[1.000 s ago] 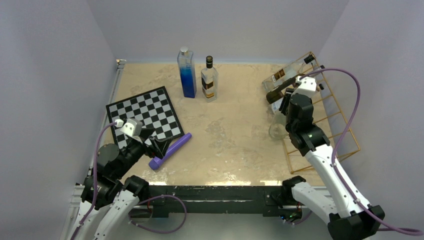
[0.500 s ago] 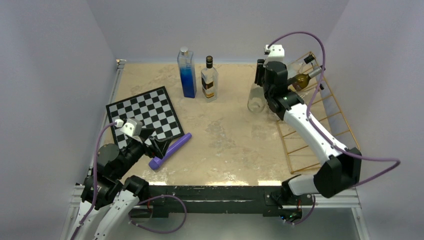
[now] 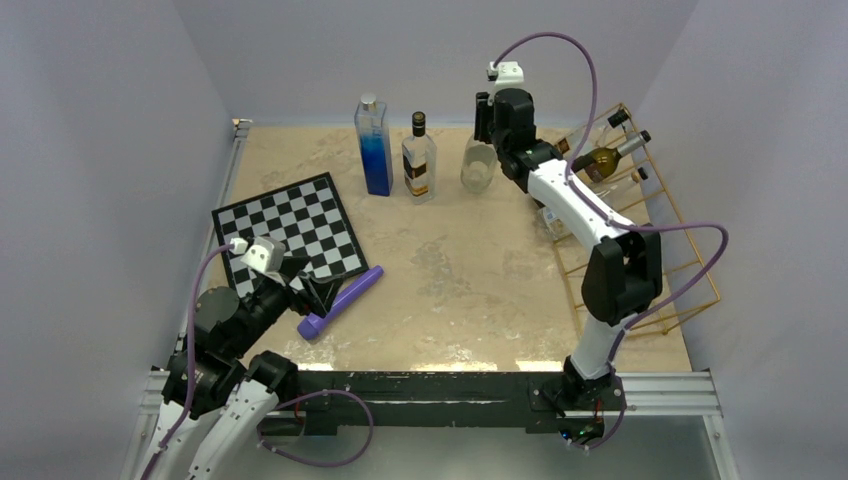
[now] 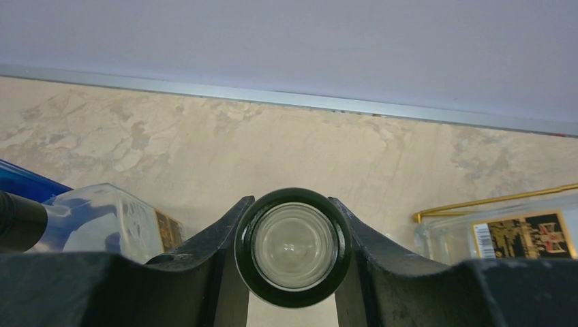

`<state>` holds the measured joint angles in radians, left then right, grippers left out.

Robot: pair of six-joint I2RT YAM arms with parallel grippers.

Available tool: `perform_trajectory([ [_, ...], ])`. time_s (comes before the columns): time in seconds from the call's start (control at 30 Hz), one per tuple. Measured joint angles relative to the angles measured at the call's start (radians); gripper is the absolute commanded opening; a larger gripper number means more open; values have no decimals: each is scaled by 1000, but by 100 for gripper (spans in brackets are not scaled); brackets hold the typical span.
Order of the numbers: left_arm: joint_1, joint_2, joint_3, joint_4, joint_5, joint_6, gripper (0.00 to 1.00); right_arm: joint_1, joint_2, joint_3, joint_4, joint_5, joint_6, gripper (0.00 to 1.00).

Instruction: Take the wine bottle off the wine rack

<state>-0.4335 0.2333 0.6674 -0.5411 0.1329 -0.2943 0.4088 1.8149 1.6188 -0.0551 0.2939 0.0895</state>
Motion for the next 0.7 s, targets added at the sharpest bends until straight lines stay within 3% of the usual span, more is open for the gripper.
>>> perform_trajectory([
  [0.13, 0, 5, 0, 0, 0, 0, 91, 4, 63, 23, 21, -33, 5, 3],
  [0.33, 0, 8, 0, 0, 1, 0, 91, 11, 77, 34, 34, -46, 3, 47],
  [0.43, 0, 10, 0, 0, 1, 1, 91, 12, 77, 34, 37, -45, 2, 62],
  [0.7, 0, 11, 0, 0, 1, 1, 91, 12, 27, 79, 85, -42, -3, 73],
])
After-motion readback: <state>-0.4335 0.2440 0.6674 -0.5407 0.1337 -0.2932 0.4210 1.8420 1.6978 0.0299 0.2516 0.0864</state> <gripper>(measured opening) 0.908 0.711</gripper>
